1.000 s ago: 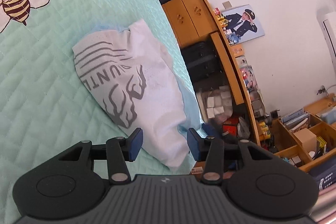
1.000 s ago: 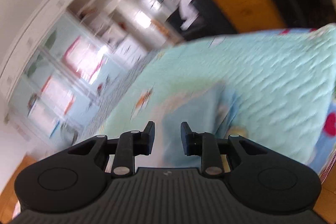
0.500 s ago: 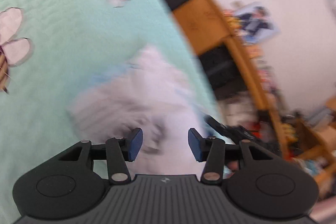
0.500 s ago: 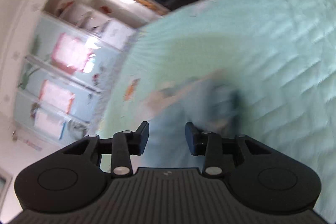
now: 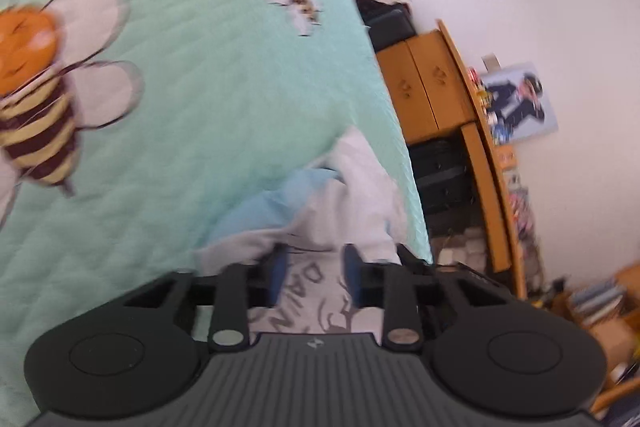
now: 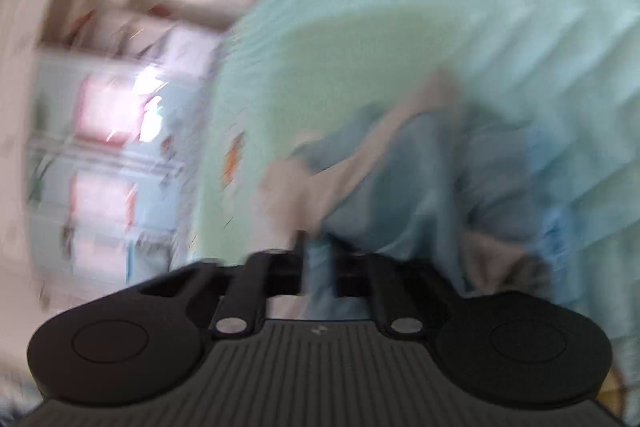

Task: Fold clothes

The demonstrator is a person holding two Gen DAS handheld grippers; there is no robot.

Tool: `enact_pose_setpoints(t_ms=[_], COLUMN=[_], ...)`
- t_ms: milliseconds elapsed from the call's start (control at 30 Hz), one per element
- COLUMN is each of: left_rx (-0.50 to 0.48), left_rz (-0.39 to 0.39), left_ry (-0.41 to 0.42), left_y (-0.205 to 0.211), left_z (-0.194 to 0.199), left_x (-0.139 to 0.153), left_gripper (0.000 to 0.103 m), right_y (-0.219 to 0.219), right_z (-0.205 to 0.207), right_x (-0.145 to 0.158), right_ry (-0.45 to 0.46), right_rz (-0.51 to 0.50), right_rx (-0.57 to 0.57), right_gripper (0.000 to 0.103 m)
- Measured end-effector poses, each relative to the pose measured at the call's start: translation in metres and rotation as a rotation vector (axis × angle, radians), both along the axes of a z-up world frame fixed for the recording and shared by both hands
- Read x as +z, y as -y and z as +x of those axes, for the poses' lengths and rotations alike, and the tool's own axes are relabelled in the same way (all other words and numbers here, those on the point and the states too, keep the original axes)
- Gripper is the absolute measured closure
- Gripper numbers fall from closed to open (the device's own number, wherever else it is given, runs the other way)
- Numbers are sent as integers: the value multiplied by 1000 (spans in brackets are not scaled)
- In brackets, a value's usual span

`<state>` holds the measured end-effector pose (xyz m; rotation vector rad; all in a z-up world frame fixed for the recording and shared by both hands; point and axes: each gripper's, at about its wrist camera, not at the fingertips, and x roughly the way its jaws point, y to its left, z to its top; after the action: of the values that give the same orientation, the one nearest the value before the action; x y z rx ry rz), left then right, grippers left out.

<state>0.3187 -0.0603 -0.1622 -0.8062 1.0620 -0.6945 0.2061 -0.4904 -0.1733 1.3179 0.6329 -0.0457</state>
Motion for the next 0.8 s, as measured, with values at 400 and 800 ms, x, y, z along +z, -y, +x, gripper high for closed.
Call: enact_pose_setpoints(t_ms=[400, 800], left_rx=[37, 56], left_rz=[-59, -90], left_ry=[15, -40], left_y=[-13, -14], left_z=[-9, 24], left_x=[9, -8], left_gripper=[56, 62], right_y=[-92, -46], right_z=[104, -81], right_x=[-5, 26], right_ry=[-52, 59], right_rz=[84, -168], right_rx=[190, 140], right_gripper=[81, 76])
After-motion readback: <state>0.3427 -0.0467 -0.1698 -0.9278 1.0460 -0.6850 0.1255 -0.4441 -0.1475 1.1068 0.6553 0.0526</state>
